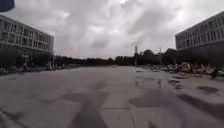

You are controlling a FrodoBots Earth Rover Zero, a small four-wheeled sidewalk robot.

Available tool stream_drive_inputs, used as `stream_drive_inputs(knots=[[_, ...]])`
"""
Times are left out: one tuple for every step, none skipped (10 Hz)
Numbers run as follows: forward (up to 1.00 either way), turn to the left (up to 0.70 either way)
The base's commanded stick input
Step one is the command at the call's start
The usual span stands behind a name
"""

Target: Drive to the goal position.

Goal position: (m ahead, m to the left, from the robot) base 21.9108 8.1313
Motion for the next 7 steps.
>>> stream_drive_inputs(knots=[[0.70, 0.00], [0.70, 0.00], [0.70, 0.00], [0.70, 0.00], [0.70, 0.00], [0.70, 0.00], [0.70, 0.00]])
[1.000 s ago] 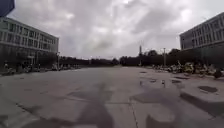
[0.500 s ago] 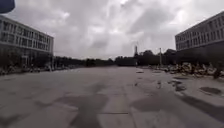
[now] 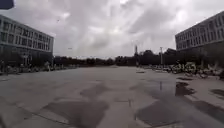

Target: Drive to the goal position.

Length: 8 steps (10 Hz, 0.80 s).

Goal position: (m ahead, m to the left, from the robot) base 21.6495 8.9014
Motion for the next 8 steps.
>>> stream_drive_inputs(knots=[[0.70, 0.00], [0.70, 0.00], [0.70, 0.00], [0.70, -0.01], [0.70, -0.02], [0.70, -0.03], [0.70, -0.19], [0.70, -0.21]])
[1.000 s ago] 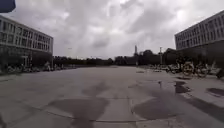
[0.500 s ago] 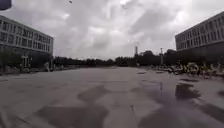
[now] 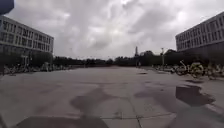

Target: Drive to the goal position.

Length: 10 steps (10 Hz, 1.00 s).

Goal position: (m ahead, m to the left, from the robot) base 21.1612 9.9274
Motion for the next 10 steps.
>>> stream_drive_inputs(knots=[[0.70, -0.29], [0.70, -0.09], [0.70, 0.00], [0.70, 0.00], [0.70, 0.00], [0.70, 0.00], [0.70, 0.00], [0.70, 0.00], [0.70, 0.00], [0.70, 0.00]])
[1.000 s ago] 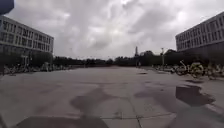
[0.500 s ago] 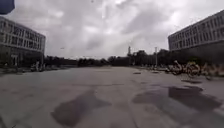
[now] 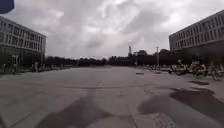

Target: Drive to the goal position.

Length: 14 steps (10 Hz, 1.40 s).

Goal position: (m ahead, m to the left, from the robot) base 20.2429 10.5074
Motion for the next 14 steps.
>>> stream_drive_inputs(knots=[[0.70, 0.00], [0.70, 0.00], [0.70, 0.00], [0.70, 0.00], [0.70, 0.00], [0.70, 0.00], [0.70, 0.00], [0.70, 0.00], [0.70, 0.04], [0.70, 0.09], [0.70, 0.27], [0.70, 0.35], [0.70, 0.32], [0.70, 0.18]])
